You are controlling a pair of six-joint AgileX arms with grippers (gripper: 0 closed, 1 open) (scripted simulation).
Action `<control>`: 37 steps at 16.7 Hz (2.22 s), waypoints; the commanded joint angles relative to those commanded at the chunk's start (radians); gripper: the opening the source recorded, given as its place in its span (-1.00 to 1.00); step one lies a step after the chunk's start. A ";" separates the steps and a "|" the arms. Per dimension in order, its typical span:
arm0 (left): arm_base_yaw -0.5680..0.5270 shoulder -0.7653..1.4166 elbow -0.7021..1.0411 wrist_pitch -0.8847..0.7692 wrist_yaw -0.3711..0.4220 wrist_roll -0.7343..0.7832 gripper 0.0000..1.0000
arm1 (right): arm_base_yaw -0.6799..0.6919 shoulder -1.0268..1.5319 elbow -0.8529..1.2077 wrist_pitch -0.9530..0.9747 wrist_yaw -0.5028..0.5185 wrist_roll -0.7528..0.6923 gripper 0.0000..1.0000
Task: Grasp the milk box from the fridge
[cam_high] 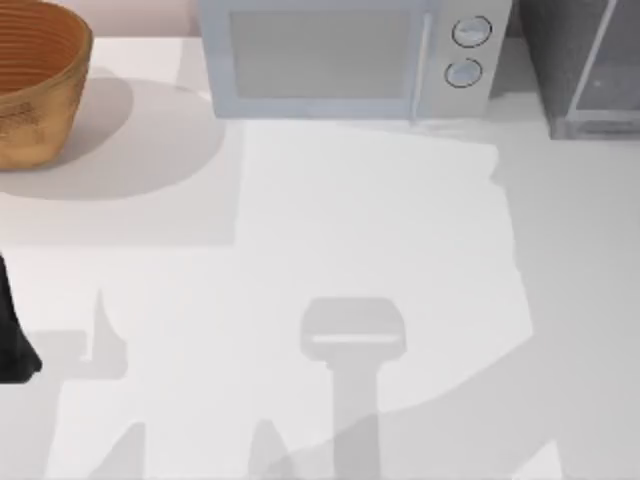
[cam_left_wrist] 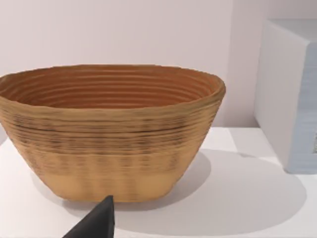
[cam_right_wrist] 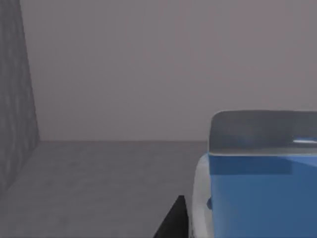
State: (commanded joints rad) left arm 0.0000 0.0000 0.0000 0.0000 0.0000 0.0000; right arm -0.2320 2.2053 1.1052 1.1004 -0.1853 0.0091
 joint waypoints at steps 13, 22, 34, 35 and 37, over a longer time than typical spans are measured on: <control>0.000 0.000 0.000 0.000 0.000 0.000 1.00 | -0.024 -0.152 -0.305 0.150 -0.040 0.007 -1.00; 0.000 0.000 0.000 0.000 0.000 0.000 1.00 | 0.104 -0.597 -0.566 -0.229 -0.046 -0.045 -1.00; 0.000 0.000 0.000 0.000 0.000 0.000 1.00 | 0.220 -1.958 -0.969 -0.934 0.120 -0.035 -1.00; 0.000 0.000 0.000 0.000 0.000 0.000 1.00 | 0.222 -2.024 -1.002 -0.986 0.138 -0.029 -1.00; 0.000 0.000 0.000 0.000 0.000 0.000 1.00 | 0.227 -2.126 -1.058 -1.058 0.165 -0.019 -1.00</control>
State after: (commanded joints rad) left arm 0.0000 0.0000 0.0000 0.0000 0.0000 0.0000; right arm -0.0052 0.0792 0.0472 0.0425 -0.0201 -0.0100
